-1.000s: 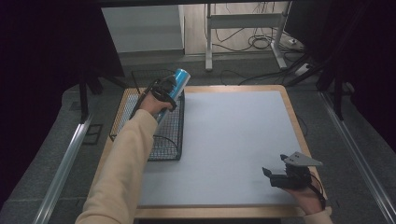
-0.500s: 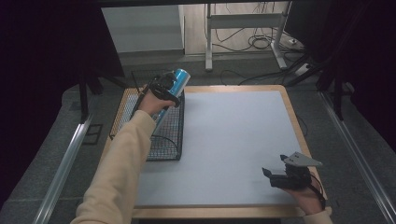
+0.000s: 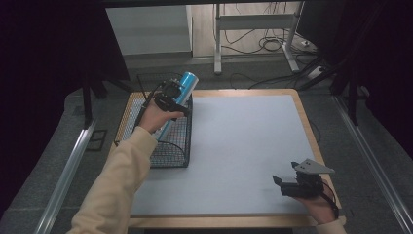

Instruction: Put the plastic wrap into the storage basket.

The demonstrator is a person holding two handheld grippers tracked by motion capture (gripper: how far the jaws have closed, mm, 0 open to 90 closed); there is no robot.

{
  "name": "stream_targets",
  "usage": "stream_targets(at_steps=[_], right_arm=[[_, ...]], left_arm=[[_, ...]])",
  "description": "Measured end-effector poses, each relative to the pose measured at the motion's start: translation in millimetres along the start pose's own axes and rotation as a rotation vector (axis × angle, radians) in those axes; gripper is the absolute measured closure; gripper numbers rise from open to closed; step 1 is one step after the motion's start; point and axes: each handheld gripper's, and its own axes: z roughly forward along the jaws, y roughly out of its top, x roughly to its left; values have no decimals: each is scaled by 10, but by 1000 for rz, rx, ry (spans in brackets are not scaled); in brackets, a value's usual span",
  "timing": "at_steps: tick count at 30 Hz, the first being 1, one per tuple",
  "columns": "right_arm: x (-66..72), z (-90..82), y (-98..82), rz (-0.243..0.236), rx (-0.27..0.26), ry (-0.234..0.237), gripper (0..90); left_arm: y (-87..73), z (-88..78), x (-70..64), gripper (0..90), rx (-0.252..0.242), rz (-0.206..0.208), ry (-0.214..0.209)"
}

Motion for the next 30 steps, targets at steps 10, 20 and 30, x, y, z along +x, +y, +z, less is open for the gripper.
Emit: stream_targets(at_steps=[10,20,30], right_arm=[[6,1,4,-5,1,-2,138],[7,-17,10,-7,-9,-9,138],[15,-4,9,-13,-6,-14,138]], left_arm=[[-37,-157,-630,176,-84,120,-102],[-190,-98,-1046,181,-85,155,-192],[-681,115,-1353,182,-73,186,-280]])
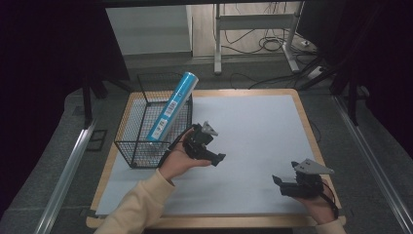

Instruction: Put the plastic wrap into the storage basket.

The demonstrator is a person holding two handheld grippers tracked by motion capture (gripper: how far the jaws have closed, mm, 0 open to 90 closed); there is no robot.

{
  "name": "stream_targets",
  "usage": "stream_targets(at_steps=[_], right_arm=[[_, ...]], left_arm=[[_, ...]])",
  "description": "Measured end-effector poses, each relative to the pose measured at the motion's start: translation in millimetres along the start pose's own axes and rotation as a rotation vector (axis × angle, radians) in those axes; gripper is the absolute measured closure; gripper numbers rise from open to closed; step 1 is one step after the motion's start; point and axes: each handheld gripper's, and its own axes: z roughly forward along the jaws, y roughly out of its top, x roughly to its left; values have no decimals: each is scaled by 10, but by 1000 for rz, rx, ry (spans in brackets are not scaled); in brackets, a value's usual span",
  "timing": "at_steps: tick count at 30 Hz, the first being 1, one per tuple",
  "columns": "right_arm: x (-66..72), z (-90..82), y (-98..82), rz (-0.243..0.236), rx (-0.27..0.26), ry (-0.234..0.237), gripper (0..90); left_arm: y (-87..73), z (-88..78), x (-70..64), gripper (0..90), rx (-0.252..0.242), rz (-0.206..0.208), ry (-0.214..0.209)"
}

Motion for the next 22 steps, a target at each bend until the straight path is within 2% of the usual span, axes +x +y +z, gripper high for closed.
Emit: stream_targets(at_steps=[2,3,4,6,8,22], right_arm=[[9,-2,13,5,-8,-12,138],[9,-2,13,5,-8,-12,138],[10,-3,19,3,-12,-16,139],[13,3,23,0,-13,-17,138],[23,12,22,-2,-9,-17,138],[36,9,22,-9,-11,-14,138]], left_arm=[[-136,49,-45,182,11,15,-5],[-136,49,-45,189,11,15,-5],[-165,58,-76,189,10,35,6],[-199,75,-126,176,21,36,2],[-213,89,-159,177,30,49,-6],[-267,153,-213,173,30,54,-22]])
